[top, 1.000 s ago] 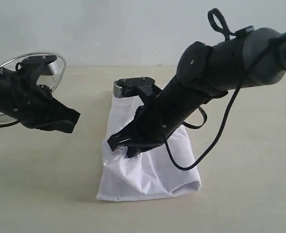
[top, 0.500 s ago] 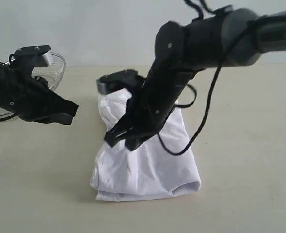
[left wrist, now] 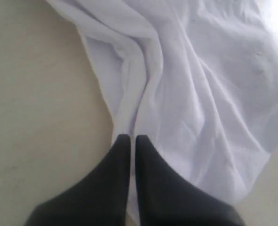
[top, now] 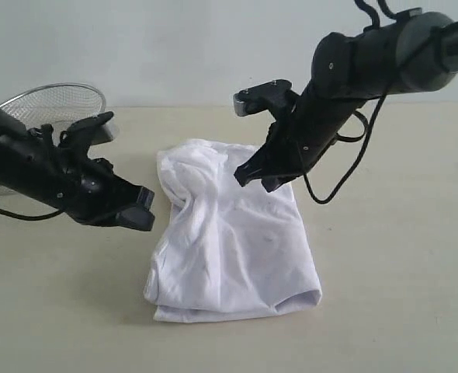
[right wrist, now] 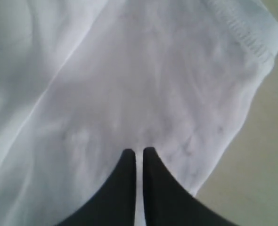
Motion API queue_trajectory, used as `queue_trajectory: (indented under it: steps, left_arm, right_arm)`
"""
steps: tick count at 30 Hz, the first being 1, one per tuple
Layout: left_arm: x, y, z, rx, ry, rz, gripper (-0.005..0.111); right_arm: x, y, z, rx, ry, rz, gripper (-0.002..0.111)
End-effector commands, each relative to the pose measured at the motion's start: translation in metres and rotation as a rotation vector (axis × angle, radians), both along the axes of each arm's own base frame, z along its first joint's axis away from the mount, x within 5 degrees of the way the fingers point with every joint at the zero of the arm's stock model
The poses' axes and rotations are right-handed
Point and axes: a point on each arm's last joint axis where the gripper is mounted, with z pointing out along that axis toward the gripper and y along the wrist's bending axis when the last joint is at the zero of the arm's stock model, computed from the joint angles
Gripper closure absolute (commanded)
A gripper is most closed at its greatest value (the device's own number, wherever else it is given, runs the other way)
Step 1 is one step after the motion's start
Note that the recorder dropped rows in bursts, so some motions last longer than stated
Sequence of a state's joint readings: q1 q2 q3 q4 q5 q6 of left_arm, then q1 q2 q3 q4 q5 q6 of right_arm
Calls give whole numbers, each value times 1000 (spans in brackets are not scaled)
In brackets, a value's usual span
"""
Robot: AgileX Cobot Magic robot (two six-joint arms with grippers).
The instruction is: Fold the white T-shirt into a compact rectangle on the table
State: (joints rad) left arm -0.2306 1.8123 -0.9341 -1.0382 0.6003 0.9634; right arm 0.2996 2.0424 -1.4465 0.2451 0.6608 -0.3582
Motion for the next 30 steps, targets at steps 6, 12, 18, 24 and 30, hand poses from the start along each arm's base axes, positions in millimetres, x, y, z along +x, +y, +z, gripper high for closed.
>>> queue_trajectory:
  steps: [6, 12, 18, 24, 30]
  left_arm:
    - [7, -3, -12, -32, -26, 8, 102]
    - [21, -7, 2, -67, -86, 12, 97]
    - [38, -17, 5, -130, -86, -22, 64]
    - [39, -18, -16, -134, -9, -13, 59]
    - [41, -19, -28, -129, 22, -7, 73]
  right_arm:
    - [25, 8, -26, 16, 39, -1, 109]
    - [25, 8, -49, 0, 97, 1, 109]
    - [26, 8, -57, -5, 110, 2, 109]
    - [25, 8, -57, -6, 112, 3, 109]
    - [25, 8, -57, -7, 119, 4, 109]
